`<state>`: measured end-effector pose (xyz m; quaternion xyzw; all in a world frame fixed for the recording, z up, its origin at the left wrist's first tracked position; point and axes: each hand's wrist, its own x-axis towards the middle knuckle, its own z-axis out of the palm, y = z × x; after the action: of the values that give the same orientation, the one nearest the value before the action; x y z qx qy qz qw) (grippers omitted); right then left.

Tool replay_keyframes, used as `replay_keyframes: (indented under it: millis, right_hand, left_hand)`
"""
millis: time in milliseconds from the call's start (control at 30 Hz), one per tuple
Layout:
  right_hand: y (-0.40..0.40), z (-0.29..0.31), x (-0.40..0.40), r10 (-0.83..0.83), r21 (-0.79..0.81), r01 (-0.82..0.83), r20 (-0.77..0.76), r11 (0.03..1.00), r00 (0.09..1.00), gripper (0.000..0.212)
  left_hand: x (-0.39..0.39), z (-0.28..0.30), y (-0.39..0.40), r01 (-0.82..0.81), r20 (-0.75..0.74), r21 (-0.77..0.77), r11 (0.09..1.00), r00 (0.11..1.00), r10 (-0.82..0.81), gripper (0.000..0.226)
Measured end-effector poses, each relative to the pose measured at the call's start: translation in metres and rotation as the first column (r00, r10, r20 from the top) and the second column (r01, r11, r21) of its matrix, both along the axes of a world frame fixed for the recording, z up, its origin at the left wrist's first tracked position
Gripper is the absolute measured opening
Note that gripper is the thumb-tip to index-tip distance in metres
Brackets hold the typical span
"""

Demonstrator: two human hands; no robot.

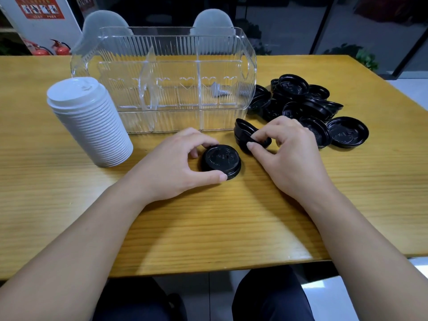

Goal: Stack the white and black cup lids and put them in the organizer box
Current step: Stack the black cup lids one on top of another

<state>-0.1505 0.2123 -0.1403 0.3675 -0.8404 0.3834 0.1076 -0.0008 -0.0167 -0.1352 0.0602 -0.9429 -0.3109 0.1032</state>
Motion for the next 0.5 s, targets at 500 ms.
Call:
replay_keyframes:
  millis: [500]
  right_hand:
    - [-0.006,0.008,0.02,0.287,-0.318,-0.293,-0.066,0.902,0.956,0.009]
  left_hand:
    - [-0.005,0.003,0.009,0.029,-0.31,0.305,0.952,0.948,0.07,0.07]
